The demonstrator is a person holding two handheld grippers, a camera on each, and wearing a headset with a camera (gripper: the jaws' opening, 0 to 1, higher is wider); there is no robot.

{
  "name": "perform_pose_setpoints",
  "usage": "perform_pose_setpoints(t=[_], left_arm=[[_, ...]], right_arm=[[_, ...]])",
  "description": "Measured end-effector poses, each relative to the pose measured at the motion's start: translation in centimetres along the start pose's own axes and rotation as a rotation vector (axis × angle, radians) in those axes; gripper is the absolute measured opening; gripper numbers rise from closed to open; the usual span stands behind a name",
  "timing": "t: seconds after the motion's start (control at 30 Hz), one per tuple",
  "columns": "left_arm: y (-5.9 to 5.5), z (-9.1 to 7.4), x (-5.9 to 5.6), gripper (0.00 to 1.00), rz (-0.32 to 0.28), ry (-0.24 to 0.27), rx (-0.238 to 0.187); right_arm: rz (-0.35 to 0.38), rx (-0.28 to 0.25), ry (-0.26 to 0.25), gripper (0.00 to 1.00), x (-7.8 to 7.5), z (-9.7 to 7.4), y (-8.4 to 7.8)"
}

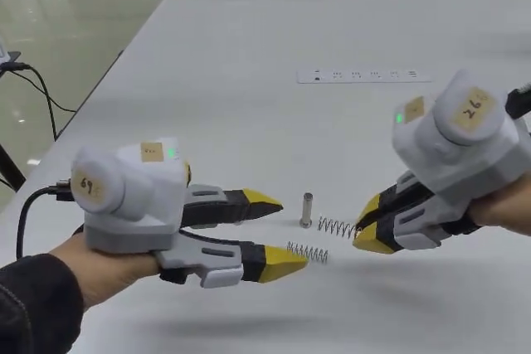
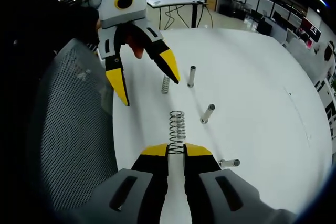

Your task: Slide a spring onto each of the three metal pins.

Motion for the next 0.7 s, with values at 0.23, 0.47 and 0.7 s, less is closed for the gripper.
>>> perform_pose_setpoints(t=[0.23, 0.47, 0.7], left_arm=[[-0.1, 0.7, -0.1, 0.27, 0.014, -0.015, -0.003], [0.0, 1.2, -0.6, 0.21, 0.042, -0.037, 0.001], [-0.2, 1.5, -1.0, 0.15, 0.067, -0.06, 0.01]], right_arm=[[-0.037, 0.005, 0.012, 0.07, 0.6, -0.2, 0.6], [-0.075, 0.017, 0.037, 0.07, 1.4, -0.1, 1.0], [-0.11, 0.039, 0.07, 0.07, 2.0, 0.0, 1.0]])
Point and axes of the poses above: the centre of the closed fingertips' face, and the gripper's own axes: z roughly forward along the fingers, x roughly to its left, y roughly out of its top, the point moved 5 cm from there along -z, roughly backward along the fingers, and after that the axes turned 12 degrees about z, right-handed, at the moved point
